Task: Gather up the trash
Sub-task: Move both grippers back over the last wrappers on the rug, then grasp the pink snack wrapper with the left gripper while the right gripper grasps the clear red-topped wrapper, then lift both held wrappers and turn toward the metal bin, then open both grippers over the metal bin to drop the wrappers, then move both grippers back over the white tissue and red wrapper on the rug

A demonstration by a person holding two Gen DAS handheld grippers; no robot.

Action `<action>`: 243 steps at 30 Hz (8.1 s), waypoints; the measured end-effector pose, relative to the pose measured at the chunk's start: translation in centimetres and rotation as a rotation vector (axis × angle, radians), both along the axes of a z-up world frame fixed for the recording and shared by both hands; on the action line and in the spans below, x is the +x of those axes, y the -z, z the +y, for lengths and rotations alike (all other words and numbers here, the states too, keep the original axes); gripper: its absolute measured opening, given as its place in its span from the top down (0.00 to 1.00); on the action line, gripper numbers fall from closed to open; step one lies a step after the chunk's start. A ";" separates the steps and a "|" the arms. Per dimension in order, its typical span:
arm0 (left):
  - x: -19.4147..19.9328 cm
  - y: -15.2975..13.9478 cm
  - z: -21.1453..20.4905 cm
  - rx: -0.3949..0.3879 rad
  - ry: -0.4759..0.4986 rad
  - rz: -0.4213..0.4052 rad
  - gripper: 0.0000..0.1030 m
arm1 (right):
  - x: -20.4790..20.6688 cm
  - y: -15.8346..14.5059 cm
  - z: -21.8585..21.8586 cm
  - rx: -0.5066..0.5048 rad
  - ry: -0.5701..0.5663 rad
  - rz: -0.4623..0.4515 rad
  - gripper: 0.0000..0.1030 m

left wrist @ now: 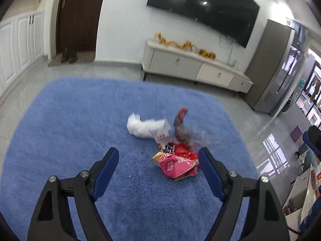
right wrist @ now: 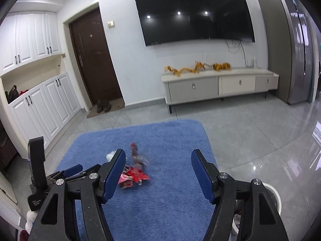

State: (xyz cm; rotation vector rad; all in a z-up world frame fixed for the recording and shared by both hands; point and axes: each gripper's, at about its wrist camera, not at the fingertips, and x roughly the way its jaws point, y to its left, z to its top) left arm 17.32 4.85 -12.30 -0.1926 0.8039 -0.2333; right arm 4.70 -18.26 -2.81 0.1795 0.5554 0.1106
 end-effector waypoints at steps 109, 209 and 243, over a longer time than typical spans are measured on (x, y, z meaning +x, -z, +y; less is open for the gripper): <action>-19.6 -11.9 0.9 -0.017 0.056 -0.430 0.81 | -9.8 -0.6 -2.6 0.042 -0.052 -0.067 0.82; -20.9 -25.3 1.9 -0.088 0.022 -0.606 0.39 | -16.5 -12.2 -1.0 -0.022 0.033 -0.390 0.40; -4.7 -7.1 8.7 -0.081 -0.058 -0.141 0.23 | -2.1 -0.7 4.7 0.022 -0.143 0.041 0.40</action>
